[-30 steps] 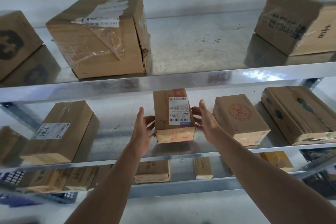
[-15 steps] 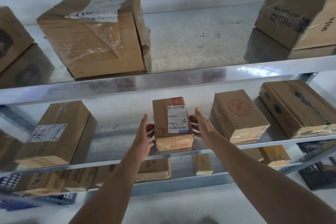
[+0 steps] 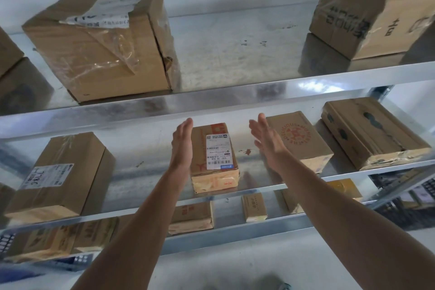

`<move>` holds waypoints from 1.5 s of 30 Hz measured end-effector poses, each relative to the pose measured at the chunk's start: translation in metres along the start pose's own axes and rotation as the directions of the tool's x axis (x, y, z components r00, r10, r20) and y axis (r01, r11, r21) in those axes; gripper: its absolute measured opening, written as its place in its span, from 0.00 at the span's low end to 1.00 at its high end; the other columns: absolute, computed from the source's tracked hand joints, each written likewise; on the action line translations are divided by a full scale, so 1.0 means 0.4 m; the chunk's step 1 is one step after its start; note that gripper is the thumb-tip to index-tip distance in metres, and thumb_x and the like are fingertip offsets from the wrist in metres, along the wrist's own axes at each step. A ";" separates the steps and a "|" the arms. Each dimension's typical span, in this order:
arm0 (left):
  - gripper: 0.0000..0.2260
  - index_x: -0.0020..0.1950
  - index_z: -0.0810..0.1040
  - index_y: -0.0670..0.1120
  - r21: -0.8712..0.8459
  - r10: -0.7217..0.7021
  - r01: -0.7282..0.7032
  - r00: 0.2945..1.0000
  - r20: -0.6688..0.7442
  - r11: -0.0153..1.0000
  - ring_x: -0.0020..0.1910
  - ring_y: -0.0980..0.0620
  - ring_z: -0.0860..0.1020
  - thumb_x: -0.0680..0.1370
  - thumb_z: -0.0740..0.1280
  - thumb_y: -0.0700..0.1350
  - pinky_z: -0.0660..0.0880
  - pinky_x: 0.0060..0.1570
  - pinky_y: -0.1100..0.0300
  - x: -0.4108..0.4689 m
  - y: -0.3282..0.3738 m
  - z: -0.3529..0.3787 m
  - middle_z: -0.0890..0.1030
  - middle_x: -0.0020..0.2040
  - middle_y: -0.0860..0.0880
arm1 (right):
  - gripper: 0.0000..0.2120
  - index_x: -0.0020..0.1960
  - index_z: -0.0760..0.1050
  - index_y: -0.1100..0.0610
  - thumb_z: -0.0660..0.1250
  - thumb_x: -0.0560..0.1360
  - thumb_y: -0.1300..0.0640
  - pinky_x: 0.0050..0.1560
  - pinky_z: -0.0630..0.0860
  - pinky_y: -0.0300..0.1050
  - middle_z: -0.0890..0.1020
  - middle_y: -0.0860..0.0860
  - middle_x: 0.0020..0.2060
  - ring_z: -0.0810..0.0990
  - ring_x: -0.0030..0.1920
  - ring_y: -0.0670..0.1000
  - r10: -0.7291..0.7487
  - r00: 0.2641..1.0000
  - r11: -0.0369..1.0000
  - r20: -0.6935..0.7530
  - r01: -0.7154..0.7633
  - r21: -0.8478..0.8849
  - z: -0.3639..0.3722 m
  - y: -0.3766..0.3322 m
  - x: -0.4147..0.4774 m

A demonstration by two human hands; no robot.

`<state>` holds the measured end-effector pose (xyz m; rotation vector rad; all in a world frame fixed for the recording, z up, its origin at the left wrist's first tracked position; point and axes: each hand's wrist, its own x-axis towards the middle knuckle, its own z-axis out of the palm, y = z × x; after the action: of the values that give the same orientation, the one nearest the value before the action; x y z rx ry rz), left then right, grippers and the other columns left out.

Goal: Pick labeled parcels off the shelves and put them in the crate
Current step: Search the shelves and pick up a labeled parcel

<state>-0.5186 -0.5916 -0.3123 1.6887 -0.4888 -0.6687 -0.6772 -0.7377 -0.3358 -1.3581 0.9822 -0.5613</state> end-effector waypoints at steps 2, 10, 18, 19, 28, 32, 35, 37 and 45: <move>0.26 0.75 0.67 0.62 0.033 0.051 -0.051 0.999 0.013 0.998 0.76 0.48 0.65 0.79 0.54 0.70 0.61 0.73 0.46 -0.007 0.033 0.040 0.67 0.77 0.51 | 0.38 0.78 0.68 0.51 0.47 0.80 0.27 0.80 0.55 0.64 0.69 0.50 0.78 0.65 0.79 0.54 -0.018 0.999 1.000 -0.036 0.018 0.002 -0.050 -0.028 0.015; 0.23 0.76 0.67 0.57 -0.038 0.139 -0.136 0.987 0.084 0.990 0.70 0.57 0.65 0.83 0.57 0.63 0.60 0.71 0.53 -0.026 0.056 0.293 0.67 0.68 0.58 | 0.40 0.77 0.70 0.52 0.45 0.79 0.27 0.78 0.61 0.62 0.70 0.50 0.77 0.67 0.77 0.55 -0.077 0.990 0.992 -0.118 0.064 -0.110 -0.306 -0.055 0.067; 0.33 0.82 0.60 0.51 -0.021 -0.221 0.229 0.958 0.184 0.973 0.80 0.47 0.61 0.82 0.53 0.68 0.55 0.78 0.42 -0.054 0.009 0.538 0.61 0.82 0.49 | 0.39 0.80 0.63 0.55 0.45 0.81 0.30 0.80 0.56 0.59 0.64 0.54 0.80 0.61 0.80 0.58 0.052 0.997 0.996 -0.064 -0.057 -0.071 -0.509 0.006 0.120; 0.33 0.82 0.60 0.50 -0.019 -0.275 0.283 0.944 0.185 0.959 0.79 0.46 0.62 0.82 0.52 0.68 0.57 0.77 0.42 -0.057 0.005 0.563 0.61 0.82 0.48 | 0.39 0.80 0.63 0.55 0.45 0.81 0.29 0.80 0.55 0.60 0.63 0.54 0.80 0.60 0.80 0.58 0.103 0.994 0.992 -0.045 -0.106 -0.069 -0.524 0.017 0.126; 0.32 0.69 0.74 0.48 -0.024 -0.429 0.441 0.882 0.195 0.897 0.70 0.44 0.72 0.82 0.48 0.70 0.63 0.69 0.45 -0.082 0.019 0.654 0.77 0.70 0.46 | 0.40 0.68 0.75 0.56 0.44 0.80 0.27 0.71 0.68 0.56 0.79 0.52 0.67 0.76 0.65 0.56 0.366 0.923 0.928 0.120 -0.353 -0.118 -0.567 0.076 0.153; 0.32 0.74 0.72 0.47 -0.129 -0.352 0.371 0.924 0.147 0.920 0.64 0.49 0.74 0.83 0.49 0.68 0.64 0.67 0.48 -0.075 0.033 0.647 0.77 0.66 0.48 | 0.34 0.67 0.75 0.55 0.43 0.83 0.32 0.68 0.70 0.54 0.79 0.53 0.63 0.76 0.65 0.56 0.260 0.956 0.965 0.134 -0.257 -0.042 -0.567 0.052 0.156; 0.34 0.79 0.66 0.46 -0.212 -0.311 0.323 0.946 0.087 0.923 0.63 0.51 0.73 0.82 0.50 0.69 0.61 0.62 0.51 -0.064 0.042 0.631 0.76 0.63 0.52 | 0.35 0.68 0.74 0.57 0.45 0.83 0.32 0.66 0.70 0.54 0.80 0.54 0.63 0.78 0.63 0.54 0.182 0.979 0.982 0.091 -0.185 0.029 -0.573 0.039 0.159; 0.34 0.78 0.67 0.47 -0.243 -0.285 0.297 0.955 0.085 0.923 0.67 0.50 0.72 0.82 0.49 0.69 0.61 0.62 0.50 -0.057 0.043 0.625 0.76 0.62 0.53 | 0.35 0.68 0.74 0.56 0.44 0.82 0.31 0.70 0.67 0.55 0.80 0.51 0.60 0.77 0.63 0.53 0.140 0.987 0.988 0.079 -0.144 0.049 -0.574 0.038 0.159; 0.36 0.73 0.72 0.47 -0.246 -0.240 0.252 0.968 0.079 0.936 0.76 0.47 0.67 0.81 0.47 0.71 0.58 0.73 0.40 -0.065 0.006 0.624 0.74 0.75 0.47 | 0.31 0.60 0.77 0.52 0.43 0.84 0.34 0.75 0.65 0.56 0.79 0.52 0.62 0.75 0.66 0.54 0.090 0.995 0.989 0.038 -0.093 0.116 -0.580 0.046 0.145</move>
<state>-0.7036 -0.7586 -0.3405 1.5041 -0.2126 -0.9160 -0.8453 -0.9080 -0.3508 -1.2081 0.9653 -0.5182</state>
